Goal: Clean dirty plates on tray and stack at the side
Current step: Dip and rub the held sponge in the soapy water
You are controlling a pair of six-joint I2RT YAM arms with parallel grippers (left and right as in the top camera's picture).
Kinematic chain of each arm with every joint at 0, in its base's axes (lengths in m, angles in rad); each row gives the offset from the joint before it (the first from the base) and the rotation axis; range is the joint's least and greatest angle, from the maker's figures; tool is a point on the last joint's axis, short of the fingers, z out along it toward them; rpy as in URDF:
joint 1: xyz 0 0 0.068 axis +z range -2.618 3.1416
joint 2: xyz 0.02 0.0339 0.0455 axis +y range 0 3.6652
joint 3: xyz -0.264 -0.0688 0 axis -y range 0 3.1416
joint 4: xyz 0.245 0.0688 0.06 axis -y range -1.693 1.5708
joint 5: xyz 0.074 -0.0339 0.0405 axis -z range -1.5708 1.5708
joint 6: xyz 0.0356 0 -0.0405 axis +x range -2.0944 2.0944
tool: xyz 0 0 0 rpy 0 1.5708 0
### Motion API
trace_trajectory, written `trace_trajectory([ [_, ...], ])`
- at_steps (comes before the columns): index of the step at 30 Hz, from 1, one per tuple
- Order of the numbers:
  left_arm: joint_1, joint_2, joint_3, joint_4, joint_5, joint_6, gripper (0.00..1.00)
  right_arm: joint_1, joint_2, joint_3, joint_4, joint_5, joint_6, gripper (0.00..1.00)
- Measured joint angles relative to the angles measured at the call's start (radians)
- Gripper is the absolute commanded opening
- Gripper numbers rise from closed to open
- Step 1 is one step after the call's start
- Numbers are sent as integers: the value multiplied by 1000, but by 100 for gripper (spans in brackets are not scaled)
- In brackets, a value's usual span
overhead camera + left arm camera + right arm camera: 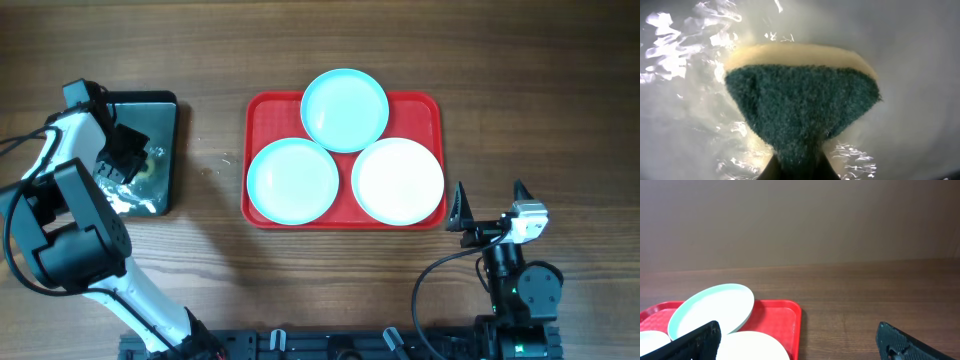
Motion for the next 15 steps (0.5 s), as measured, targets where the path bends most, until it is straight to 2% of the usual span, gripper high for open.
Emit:
trace_trajectory([
  [1,0,0,0,2,4,2,100,0,0,0,0,0,0,100],
  [9,-5,-6,5,82,8,-2,100,0,0,0,0,0,0,100],
  [11,-5,-6,5,87,4,-2,87,0,0,0,0,0,0,100],
  [15,-3,-4,3,92,-3,-4,21,0,0,0,0,0,0,100],
])
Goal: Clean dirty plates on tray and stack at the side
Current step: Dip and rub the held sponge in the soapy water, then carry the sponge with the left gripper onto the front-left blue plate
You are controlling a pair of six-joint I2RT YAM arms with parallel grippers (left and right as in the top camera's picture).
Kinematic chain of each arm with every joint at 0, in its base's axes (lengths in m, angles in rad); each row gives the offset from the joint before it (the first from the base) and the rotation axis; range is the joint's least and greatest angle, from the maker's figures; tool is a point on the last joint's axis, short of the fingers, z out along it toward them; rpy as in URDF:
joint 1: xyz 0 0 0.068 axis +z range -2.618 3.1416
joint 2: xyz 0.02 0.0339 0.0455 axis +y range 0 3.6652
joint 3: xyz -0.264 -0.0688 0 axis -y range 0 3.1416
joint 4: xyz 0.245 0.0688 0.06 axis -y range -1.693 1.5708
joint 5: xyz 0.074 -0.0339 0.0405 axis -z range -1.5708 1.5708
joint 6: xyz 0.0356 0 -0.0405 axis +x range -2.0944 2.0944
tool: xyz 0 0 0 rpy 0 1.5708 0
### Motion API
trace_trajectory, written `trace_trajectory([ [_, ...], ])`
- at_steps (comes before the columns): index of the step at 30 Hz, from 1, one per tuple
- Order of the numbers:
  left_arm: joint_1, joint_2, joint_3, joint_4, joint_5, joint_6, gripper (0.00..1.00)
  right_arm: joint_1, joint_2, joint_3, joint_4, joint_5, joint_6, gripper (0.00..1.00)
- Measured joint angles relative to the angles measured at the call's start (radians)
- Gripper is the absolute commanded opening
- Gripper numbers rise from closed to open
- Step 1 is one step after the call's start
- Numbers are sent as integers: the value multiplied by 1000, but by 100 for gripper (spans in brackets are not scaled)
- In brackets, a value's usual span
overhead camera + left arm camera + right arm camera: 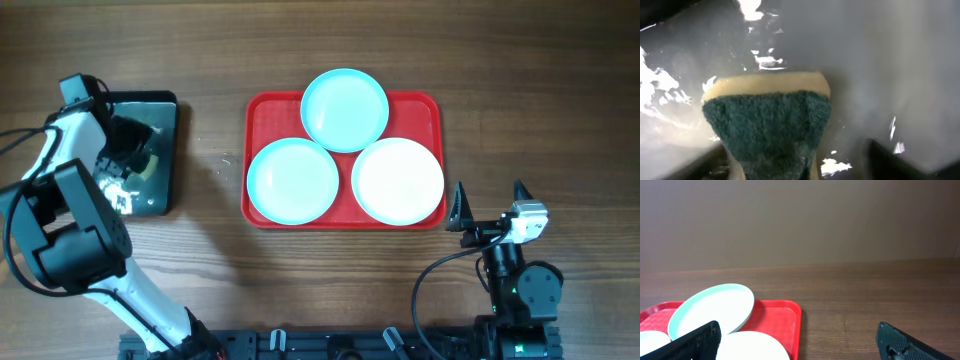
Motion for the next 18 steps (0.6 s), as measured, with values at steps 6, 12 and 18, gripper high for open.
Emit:
trace_trajectory([
  [6,0,6,-3,0,3,2,4,0,0,0,0,0,0,100],
  [12,0,-52,-16,-40,3,2,4,0,0,0,0,0,0,100],
  [18,0,-352,-20,-53,25,2,4,0,0,0,0,0,0,100],
])
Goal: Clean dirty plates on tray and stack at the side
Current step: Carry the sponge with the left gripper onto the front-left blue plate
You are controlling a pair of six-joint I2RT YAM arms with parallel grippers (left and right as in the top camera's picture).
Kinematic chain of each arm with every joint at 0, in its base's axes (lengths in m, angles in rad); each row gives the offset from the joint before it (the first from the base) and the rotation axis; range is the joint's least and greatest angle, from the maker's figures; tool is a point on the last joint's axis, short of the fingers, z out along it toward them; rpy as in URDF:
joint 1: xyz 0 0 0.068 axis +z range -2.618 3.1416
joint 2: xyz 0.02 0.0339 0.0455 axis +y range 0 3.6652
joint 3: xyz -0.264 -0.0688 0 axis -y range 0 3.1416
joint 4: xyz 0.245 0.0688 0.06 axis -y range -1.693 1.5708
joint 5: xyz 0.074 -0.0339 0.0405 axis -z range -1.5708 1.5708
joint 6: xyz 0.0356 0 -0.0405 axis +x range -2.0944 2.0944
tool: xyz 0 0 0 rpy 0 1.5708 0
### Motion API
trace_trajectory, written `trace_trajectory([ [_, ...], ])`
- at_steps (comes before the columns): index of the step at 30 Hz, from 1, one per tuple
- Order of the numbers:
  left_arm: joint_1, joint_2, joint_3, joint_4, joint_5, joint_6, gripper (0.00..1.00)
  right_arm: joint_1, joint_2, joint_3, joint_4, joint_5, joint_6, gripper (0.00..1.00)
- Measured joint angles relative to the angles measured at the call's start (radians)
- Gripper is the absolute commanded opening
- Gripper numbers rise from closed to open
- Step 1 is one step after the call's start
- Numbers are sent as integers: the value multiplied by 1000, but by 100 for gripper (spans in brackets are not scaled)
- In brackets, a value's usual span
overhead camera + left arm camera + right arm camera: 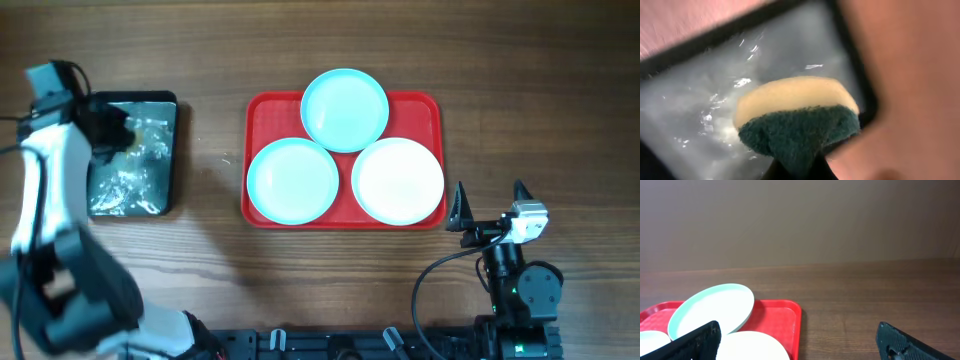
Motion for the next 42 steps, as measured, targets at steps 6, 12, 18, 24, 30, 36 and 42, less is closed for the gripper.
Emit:
trace_trajectory([
  [6,0,-252,3,3,13,0,4,0,0,0,0,0,0,100],
  [12,0,-61,-108,127,-54,0,4,0,0,0,0,0,0,100],
  [18,1,78,-150,-18,-51,0,4,0,0,0,0,0,0,100],
  [24,1,-152,-24,-97,82,8,4,0,0,0,0,0,0,100],
  [30,-82,-456,38,-112,252,60,4,0,0,0,0,0,0,100],
  [36,-405,-376,-29,-237,305,158,4,0,0,0,0,0,0,100],
  [42,-716,-132,-148,-95,292,173,4,0,0,0,0,0,0,99],
])
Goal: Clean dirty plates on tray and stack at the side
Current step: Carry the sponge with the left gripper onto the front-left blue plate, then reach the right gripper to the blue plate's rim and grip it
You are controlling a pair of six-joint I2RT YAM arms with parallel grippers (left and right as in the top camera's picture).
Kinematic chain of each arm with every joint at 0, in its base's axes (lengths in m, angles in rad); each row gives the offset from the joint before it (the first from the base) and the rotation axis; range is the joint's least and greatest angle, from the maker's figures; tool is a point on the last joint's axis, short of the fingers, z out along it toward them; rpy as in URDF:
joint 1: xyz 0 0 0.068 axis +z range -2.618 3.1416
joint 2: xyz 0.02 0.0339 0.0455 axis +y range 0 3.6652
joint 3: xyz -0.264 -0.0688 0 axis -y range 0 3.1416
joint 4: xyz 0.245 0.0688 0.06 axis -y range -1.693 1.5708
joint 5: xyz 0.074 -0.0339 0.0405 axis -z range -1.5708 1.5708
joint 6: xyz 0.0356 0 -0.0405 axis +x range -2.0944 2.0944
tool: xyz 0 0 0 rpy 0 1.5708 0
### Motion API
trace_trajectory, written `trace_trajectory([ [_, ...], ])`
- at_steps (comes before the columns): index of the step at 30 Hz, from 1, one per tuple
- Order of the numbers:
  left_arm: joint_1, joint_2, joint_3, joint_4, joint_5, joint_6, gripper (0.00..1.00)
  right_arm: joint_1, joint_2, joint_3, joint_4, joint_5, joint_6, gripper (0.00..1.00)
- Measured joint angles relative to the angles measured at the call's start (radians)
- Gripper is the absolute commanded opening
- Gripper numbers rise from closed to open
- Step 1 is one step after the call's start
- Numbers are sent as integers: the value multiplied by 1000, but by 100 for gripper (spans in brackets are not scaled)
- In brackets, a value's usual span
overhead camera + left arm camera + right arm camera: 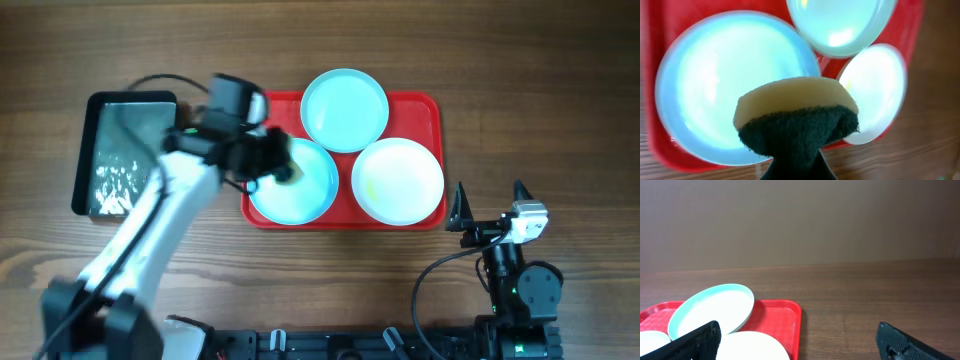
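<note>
A red tray [432, 110] holds three plates: a pale blue one at the front left [310, 190], a pale blue one at the back [345, 108] and a white one at the front right [398, 180]. My left gripper [278, 165] is shut on a yellow and green sponge [796, 112], held over the front-left plate [715, 85]. Whether the sponge touches the plate cannot be told. My right gripper [490, 215] stands open near the table's front right, beside the tray [785, 315], holding nothing.
A black basin of water [120, 150] sits at the left of the table. Bare wooden tabletop lies right of the tray and along the front.
My left gripper has moved with the sponge from the black water basin at the left to over the front-left plate on the tray. The right arm has not moved.
My left gripper held the sponge down in the water basin at the first two moments. Then it held the sponge at the basin's back edge. Now it holds the sponge over the front-left plate. The plates and right arm stayed still.
</note>
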Motion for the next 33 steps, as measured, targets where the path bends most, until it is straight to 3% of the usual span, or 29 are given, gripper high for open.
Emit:
trace_trajectory([
  [8,-148,245,-5,164,-180,-30,4,0,0,0,0,0,0,100],
  [9,-153,255,-5,168,-192,-30,12,0,0,0,0,0,0,100],
  [11,-158,273,-5,169,-227,-29,43,0,0,0,0,0,0,100],
  [12,-158,277,-5,166,-246,-34,53,0,0,0,0,0,0,100],
  [14,-158,278,-5,164,-259,-39,62,0,0,0,0,0,0,100],
  [19,-158,278,-5,155,-282,-45,53,0,0,0,0,0,0,100],
  [22,-149,270,14,83,-286,-45,45,0,0,0,0,0,0,100],
  [23,-137,257,38,32,-286,-43,47,0,0,0,0,0,0,100],
  [25,-104,204,83,-28,-288,-45,56,0,0,0,0,0,0,100],
  [27,-63,123,132,-77,-289,-47,89,0,0,0,6,3,-2,100],
  [28,-39,66,150,-87,-290,-43,100,0,0,0,35,11,-5,100],
  [31,29,-93,179,-130,-293,-46,100,0,0,0,165,-16,54,100],
  [33,64,-169,184,-167,-296,-48,100,0,0,-1,198,-92,202,100],
])
